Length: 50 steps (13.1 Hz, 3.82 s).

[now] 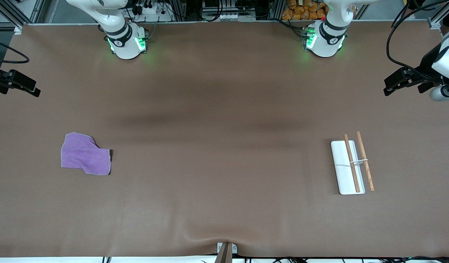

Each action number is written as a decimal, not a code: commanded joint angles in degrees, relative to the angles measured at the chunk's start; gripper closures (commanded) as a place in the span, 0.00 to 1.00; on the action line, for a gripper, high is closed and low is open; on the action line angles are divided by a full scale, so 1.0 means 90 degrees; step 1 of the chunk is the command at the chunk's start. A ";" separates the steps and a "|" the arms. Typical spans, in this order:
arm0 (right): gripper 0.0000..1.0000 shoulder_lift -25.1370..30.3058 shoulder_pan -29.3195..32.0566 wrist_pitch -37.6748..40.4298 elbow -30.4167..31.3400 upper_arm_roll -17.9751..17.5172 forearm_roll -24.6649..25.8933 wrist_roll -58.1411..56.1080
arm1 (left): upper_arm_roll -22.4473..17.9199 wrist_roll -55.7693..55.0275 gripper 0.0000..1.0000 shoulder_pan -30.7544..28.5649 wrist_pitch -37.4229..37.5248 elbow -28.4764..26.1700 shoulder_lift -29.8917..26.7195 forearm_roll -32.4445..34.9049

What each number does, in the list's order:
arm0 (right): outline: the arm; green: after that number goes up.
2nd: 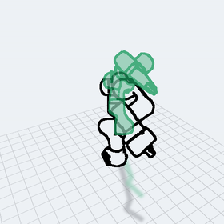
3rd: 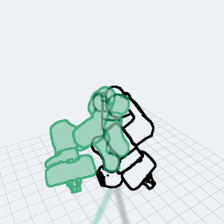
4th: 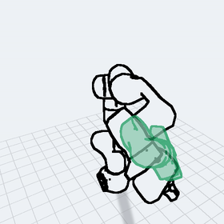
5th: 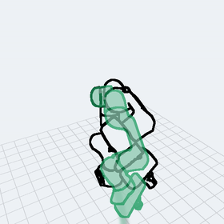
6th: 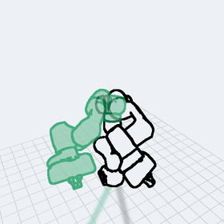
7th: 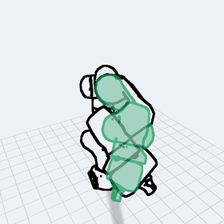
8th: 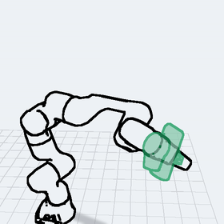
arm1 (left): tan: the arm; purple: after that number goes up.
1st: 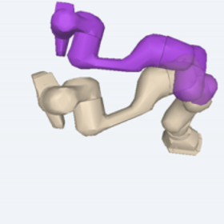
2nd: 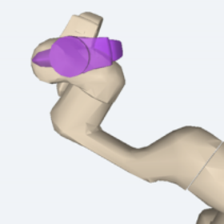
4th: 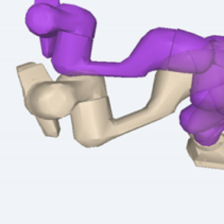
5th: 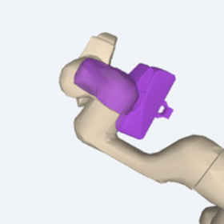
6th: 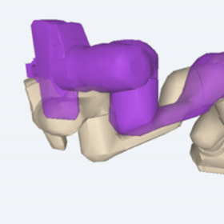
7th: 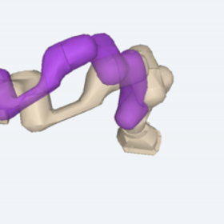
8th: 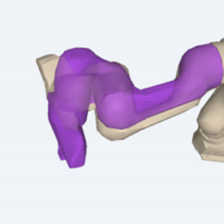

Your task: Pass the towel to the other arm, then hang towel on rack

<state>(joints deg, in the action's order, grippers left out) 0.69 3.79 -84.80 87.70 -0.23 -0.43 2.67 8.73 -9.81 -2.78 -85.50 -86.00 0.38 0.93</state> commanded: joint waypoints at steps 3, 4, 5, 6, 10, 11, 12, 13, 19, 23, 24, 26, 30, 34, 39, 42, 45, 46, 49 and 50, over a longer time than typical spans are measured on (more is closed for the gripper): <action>0.00 -0.0018 0.0047 0.0067 -0.0056 -0.0033 0.0048 -0.0003 | 0.0026 0.0094 0.00 -0.0013 0.0096 0.0073 0.0056 0.0131; 0.00 -0.0027 0.0057 0.0019 -0.0056 -0.0033 0.0048 -0.0003 | 0.0026 0.0104 0.00 -0.0013 0.0105 0.0063 0.0056 0.0131; 0.00 -0.0027 0.0067 0.0009 -0.0056 -0.0033 0.0048 -0.0003 | 0.0026 0.0114 0.00 -0.0013 0.0125 0.0053 0.0056 0.0121; 0.00 -0.0027 0.0067 0.0018 -0.0056 -0.0033 0.0048 -0.0003 | 0.0026 0.0114 0.00 -0.0013 0.0202 0.0053 0.0056 0.0121; 0.00 -0.0027 0.0135 0.0116 -0.0018 -0.0024 0.0048 -0.0003 | 0.0026 0.0114 0.00 -0.0013 0.0222 0.0024 0.0056 0.0121; 0.00 -0.0027 0.0135 0.0145 -0.0017 -0.0024 0.0048 -0.0003 | 0.0026 0.0114 0.00 -0.0013 0.0222 0.0024 0.0056 0.0121; 0.00 -0.0027 0.0126 0.0136 -0.0027 -0.0024 0.0048 0.0006 | 0.0026 0.0114 0.00 -0.0013 0.0222 0.0024 0.0056 0.0121; 0.00 -0.0027 0.0135 0.0136 -0.0027 -0.0033 0.0048 -0.0003 | 0.0026 0.0114 0.00 -0.0013 0.0222 0.0024 0.0056 0.0121; 0.00 -0.0027 0.0126 0.0116 -0.0027 -0.0033 0.0048 -0.0003 | 0.0036 0.0104 0.00 -0.0004 0.0222 0.0014 0.0066 0.0121; 0.00 -0.0057 0.0116 0.0116 -0.0017 -0.0033 0.0048 -0.0003 | 0.0026 0.0104 0.00 -0.0004 0.0222 0.0024 0.0066 0.0121; 0.00 -0.0057 0.0106 0.0116 -0.0017 -0.0033 0.0048 -0.0003 | 0.0026 0.0104 0.00 -0.0004 0.0222 0.0024 0.0066 0.0121; 0.00 -0.0124 0.0116 0.0116 -0.0008 -0.0033 0.0048 -0.0003 | 0.0036 0.0104 0.00 0.0006 0.0222 0.0024 0.0066 0.0121; 0.00 -0.0621 0.0165 0.0145 -0.0017 -0.0033 0.0048 -0.0071 | 0.0036 0.0104 0.00 0.0006 0.0222 0.0024 0.0075 0.0121; 0.00 -0.1402 0.0184 -0.0088 -0.0056 -0.0033 0.0058 -0.0052 | 0.0026 0.0104 0.00 0.0016 0.0222 0.0024 0.0105 0.0121; 0.00 -0.2271 0.0096 -0.1034 -0.0066 -0.0033 0.0057 -0.0110 | 0.0036 0.0104 0.00 0.0026 0.0222 0.0024 0.0114 0.0121; 0.00 -0.2721 0.0067 -0.1619 -0.0076 -0.0033 0.0233 -0.0616 | 0.0036 0.0104 0.00 0.0016 0.0222 0.0024 0.0124 0.0121; 0.00 -0.3199 0.0067 -0.2032 -0.0066 -0.0043 0.0224 -0.1028 | 0.0026 0.0104 0.00 0.0026 0.0222 0.0024 0.0124 0.0121; 0.00 -0.3356 0.0067 -0.2168 -0.0056 -0.0043 0.0243 -0.1067 | 0.0026 0.0104 0.00 0.0026 0.0222 0.0024 0.0124 0.0121; 0.00 -0.3786 0.0086 -0.2830 -0.0047 -0.0043 0.0282 -0.1962 | 0.0036 0.0104 0.00 0.0016 0.0222 0.0024 0.0124 0.0121; 0.00 -0.3913 0.0154 -0.3133 -0.0047 -0.0033 0.0282 -0.2536 | 0.0026 0.0104 0.00 0.0016 0.0222 0.0024 0.0124 0.0121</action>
<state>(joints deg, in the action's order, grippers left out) -32.35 4.22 -110.12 88.36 -0.23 1.34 -13.45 8.85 -9.81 -2.66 -84.18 -86.36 1.44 0.95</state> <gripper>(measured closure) 0.000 0.000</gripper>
